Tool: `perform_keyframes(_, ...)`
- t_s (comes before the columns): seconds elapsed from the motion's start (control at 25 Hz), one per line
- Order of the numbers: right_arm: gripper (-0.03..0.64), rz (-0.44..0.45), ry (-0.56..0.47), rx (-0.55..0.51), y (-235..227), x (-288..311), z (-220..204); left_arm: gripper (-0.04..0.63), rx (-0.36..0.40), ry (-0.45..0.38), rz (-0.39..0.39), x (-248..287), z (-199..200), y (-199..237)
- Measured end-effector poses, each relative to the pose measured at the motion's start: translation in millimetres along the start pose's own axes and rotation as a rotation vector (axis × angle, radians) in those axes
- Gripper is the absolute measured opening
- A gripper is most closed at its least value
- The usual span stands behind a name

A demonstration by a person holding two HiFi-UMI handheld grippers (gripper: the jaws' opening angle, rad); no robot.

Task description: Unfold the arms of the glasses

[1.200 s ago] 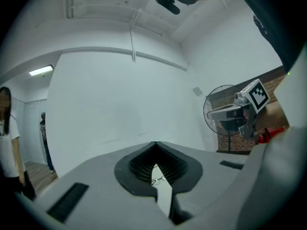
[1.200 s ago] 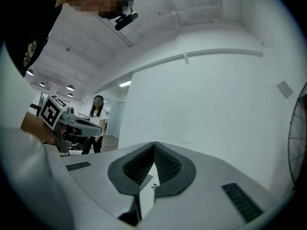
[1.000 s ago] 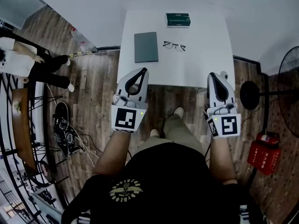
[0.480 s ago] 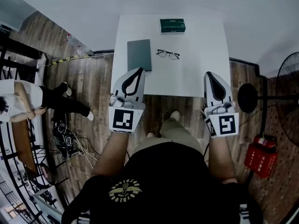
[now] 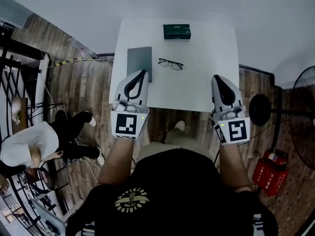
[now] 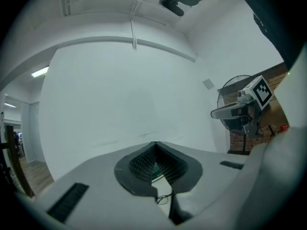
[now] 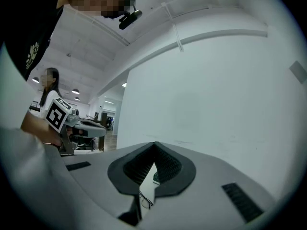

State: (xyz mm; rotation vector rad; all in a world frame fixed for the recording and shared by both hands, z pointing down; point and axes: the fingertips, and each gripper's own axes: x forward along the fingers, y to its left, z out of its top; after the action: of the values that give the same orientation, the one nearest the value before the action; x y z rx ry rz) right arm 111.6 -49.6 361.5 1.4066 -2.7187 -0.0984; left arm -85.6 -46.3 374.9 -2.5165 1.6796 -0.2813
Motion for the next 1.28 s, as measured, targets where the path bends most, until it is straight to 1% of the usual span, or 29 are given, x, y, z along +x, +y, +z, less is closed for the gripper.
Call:
perform_keyframes(0.28, 0.002, 0.035, -0.030, 0.012, -38.4, 14.5, 5.6, 0.006, 0.014, -0.001, 0.045, 27.4, 15.2, -8.8)
perform_keyframes(0.48, 0.002, 0.065, -0.029, 0.015, -43.0, 19.8, 1.1, 0.006, 0.026, 0.016, 0.063, 31.5, 13.4, -12.5)
perform_keyframes(0.68, 0.002, 0.075, -0.041, 0.019, -44.7, 27.3, 0.9, 0.006, 0.074, 0.028, 0.048, 33.7, 10.0, -15.7)
perform_keyframes(0.76, 0.002, 0.078, -0.050, 0.020, -44.3, 31.5, 2.7, 0.006, 0.078, 0.041, 0.043, 37.2, 7.3, -14.1)
perform_keyframes(0.84, 0.002, 0.077, -0.055, 0.020, -46.2, 35.5, 4.6, 0.006, 0.072, 0.056, 0.031, 45.3, 4.0, -13.5)
perform_keyframes(1.0, 0.002, 0.058, -0.054, 0.016, -54.7, 46.6, 5.9, 0.006, 0.069, 0.082, -0.016, 67.5, -7.6, -10.6)
perform_keyframes(1.16, 0.002, 0.030, -0.050, 0.018, -65.8, 61.0, 3.5, 0.006, 0.098, 0.125, -0.067, 92.2, -27.5, -7.8)
perform_keyframes(1.28, 0.001, 0.011, -0.041, 0.027, -73.4, 74.9, 0.0, 0.006, 0.104, 0.168, -0.099, 110.4, -46.4, -3.0)
